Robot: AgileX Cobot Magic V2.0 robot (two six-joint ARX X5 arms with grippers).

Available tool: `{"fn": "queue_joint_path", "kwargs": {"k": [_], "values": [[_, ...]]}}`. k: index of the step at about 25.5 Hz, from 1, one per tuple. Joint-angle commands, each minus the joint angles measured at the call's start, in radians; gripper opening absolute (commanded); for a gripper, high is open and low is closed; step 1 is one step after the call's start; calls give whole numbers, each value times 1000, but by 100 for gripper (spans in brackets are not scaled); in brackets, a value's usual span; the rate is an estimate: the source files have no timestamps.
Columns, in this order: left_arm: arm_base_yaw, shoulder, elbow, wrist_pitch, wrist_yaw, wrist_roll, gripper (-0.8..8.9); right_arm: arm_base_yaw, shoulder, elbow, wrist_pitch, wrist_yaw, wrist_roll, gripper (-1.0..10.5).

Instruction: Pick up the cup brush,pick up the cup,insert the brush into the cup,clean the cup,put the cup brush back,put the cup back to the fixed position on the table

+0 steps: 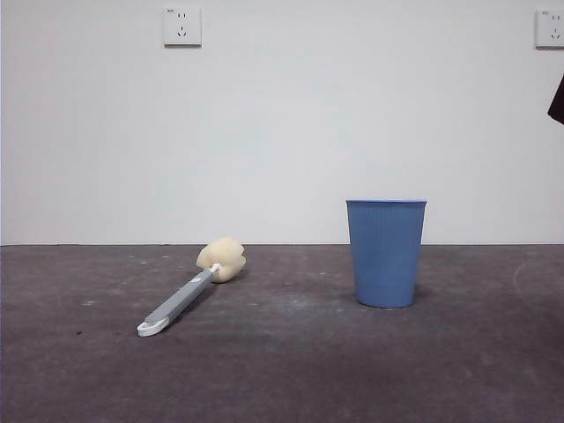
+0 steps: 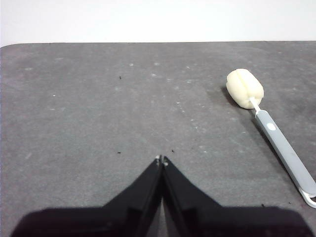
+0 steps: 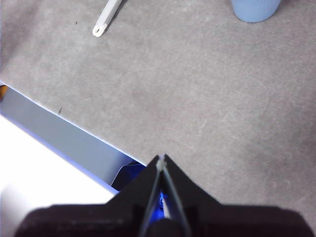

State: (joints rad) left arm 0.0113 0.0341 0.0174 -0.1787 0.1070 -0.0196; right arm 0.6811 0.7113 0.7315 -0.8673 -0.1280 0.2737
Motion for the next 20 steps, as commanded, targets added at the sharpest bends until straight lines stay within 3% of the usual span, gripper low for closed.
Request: {"fn": "queue_joint_path", "kwargs": {"k": [1, 5, 8, 10, 16, 20], "values": [[3, -3, -14, 4, 0, -6, -3, 2, -1, 6, 3, 3, 5, 1], [3, -3, -14, 4, 0, -6, -3, 2, -5, 6, 6, 5, -14, 1], [3, -3, -14, 4, -1, -6, -3, -63, -66, 6, 85, 74, -151, 1], [3, -3, -14, 4, 0, -6, -3, -171, -129, -6, 223, 74, -205, 1], [3, -3, -14, 4, 0, -6, -3, -551, -337, -216, 503, 71, -219, 1], [3, -3, -14, 4, 0, -6, -3, -643, -518, -447, 681, 75, -195, 1]]}}
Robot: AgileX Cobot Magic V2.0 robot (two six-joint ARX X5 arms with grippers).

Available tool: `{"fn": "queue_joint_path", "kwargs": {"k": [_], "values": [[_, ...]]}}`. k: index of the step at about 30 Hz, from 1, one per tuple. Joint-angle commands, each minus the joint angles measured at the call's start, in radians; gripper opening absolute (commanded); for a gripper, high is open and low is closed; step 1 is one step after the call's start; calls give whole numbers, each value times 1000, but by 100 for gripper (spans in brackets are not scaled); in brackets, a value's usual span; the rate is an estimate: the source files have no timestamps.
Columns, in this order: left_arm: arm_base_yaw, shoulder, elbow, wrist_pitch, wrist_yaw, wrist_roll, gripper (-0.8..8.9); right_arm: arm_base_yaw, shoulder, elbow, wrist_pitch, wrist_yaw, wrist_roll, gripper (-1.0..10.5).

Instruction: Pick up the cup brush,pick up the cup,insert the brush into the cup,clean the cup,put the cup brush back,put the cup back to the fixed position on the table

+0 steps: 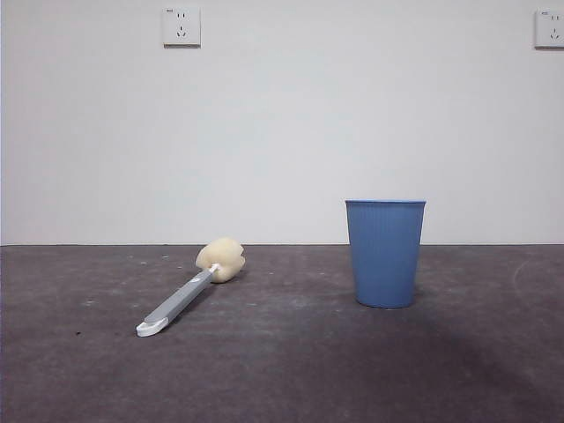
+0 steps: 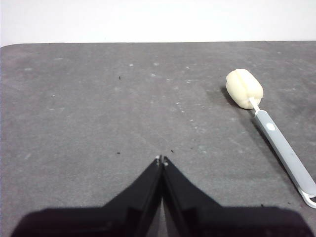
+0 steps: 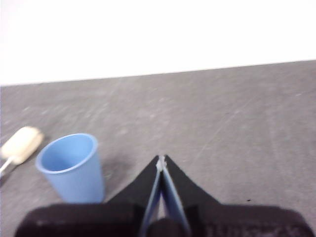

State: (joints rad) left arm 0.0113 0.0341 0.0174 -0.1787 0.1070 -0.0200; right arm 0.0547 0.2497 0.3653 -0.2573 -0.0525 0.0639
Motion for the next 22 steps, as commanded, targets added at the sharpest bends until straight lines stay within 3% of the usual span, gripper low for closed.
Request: {"fn": "queue_joint_path", "kwargs": {"k": [1, 12, 22], "values": [[3, -3, -14, 4, -1, -6, -3, -24, -79, -114, 97, 0, 19, 1], [3, -3, -14, 4, 0, -6, -3, -48, -229, -324, 143, 3, 63, 1], [3, -3, -14, 4, 0, -6, -3, -47, -249, -360, 76, 1, 86, 1]]}}
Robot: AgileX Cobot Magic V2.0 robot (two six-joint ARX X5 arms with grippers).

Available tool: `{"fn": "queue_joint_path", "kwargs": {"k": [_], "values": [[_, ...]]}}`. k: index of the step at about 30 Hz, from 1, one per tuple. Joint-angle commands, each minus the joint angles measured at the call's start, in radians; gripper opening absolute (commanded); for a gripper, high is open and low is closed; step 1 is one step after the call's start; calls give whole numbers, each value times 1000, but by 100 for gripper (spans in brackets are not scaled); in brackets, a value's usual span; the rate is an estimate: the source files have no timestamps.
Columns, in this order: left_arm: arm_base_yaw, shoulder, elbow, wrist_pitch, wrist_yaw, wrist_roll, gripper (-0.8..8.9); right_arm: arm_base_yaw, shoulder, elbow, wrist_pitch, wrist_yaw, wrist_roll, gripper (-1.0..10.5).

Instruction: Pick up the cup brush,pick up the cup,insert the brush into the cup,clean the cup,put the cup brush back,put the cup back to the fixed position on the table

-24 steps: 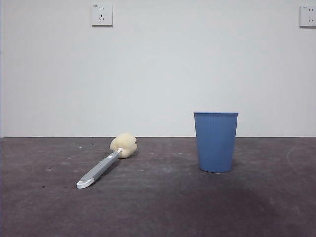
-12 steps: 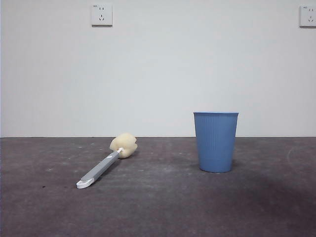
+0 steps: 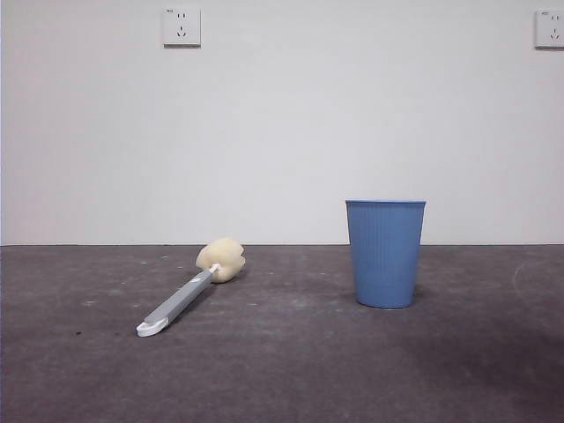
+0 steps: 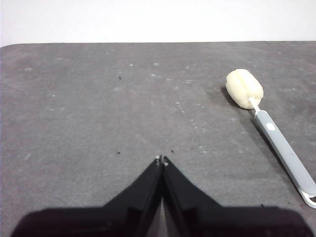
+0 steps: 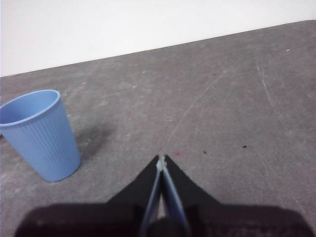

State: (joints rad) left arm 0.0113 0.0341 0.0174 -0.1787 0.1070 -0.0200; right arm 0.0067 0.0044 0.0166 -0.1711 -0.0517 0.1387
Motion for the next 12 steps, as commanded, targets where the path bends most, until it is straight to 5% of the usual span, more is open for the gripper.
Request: {"fn": "queue_joint_path", "kwargs": {"k": [1, 12], "values": [[3, -3, -14, 4, 0, -6, -3, 1, -3, -11, -10, -1, 15, 1], [3, -3, -14, 4, 0, -6, -3, 1, 2, -11, -9, 5, 28, 1]]}}
